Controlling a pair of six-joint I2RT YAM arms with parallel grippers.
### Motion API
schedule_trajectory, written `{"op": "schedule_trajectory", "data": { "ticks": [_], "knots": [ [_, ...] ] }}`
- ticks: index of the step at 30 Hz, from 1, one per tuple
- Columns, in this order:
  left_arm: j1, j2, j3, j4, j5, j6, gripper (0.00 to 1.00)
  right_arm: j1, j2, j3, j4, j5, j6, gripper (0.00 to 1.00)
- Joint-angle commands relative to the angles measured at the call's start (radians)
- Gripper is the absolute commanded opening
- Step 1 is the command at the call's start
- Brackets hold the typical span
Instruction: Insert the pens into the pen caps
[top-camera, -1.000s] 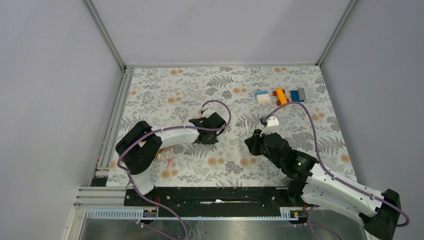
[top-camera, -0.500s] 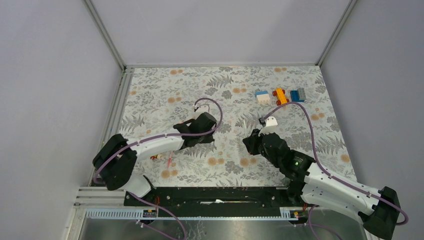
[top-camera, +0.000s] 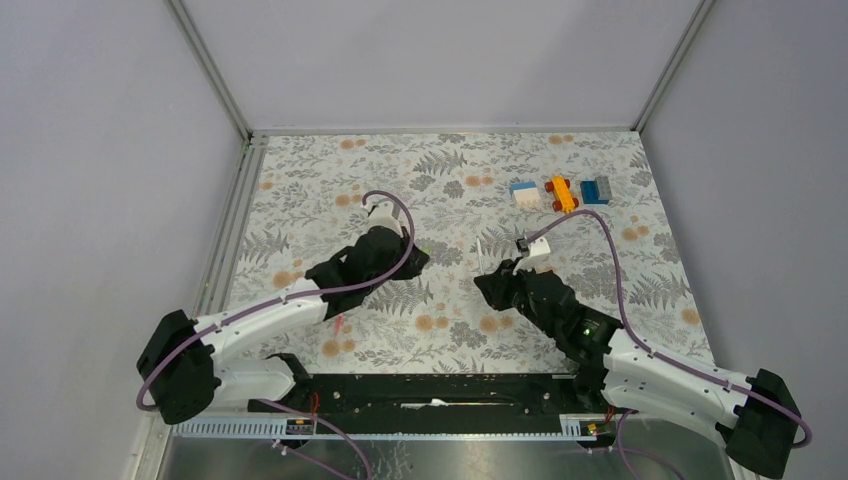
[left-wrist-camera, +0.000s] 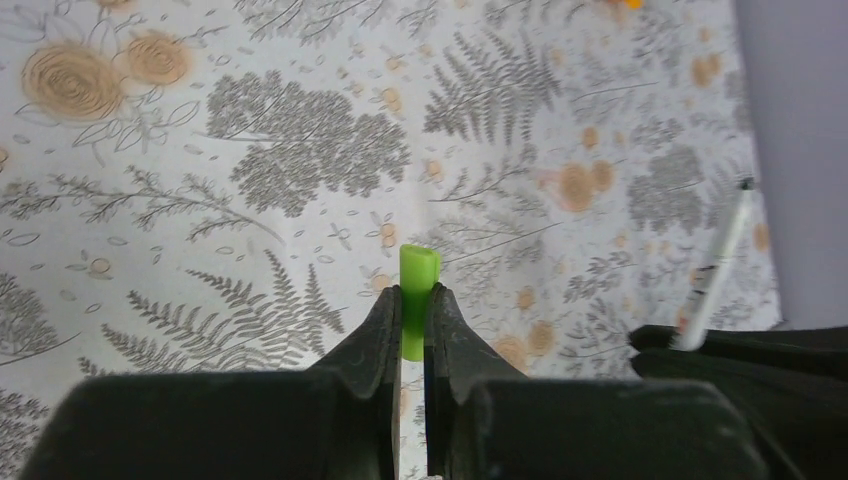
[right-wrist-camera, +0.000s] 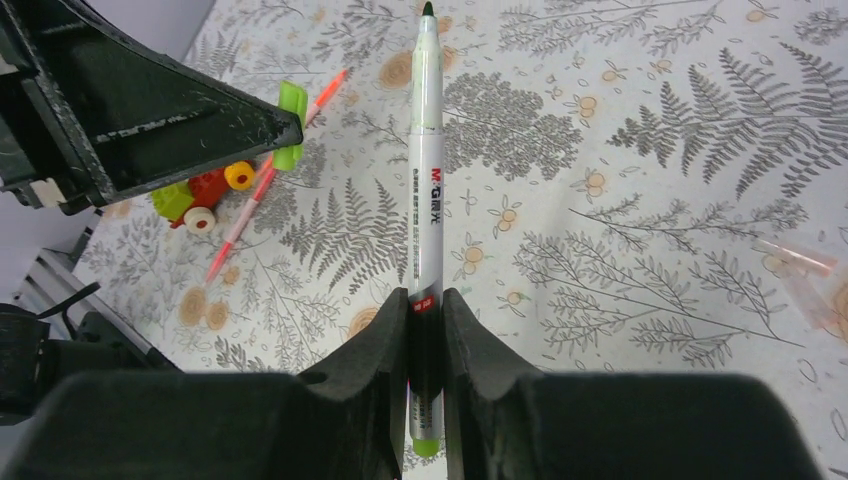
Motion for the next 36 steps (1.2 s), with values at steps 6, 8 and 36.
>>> {"op": "schedule_trajectory", "data": {
  "ticks": [6,8,36],
  "knots": [
    [0.015,-0.137,-0.041,0.206,0.073,-0.082,0.00,0.003,-0.036,-0.065,0.241,-0.090,-0.012,0.00],
    [0.018,-0.145,-0.045,0.226,0.091,-0.103,0.00,0.003,-0.037,-0.071,0.266,-0.106,-0.016,0.00],
    [0.054,-0.204,-0.102,0.426,0.145,-0.238,0.00,0.004,0.080,-0.022,0.332,-0.289,-0.015,0.00]
  ]
}}
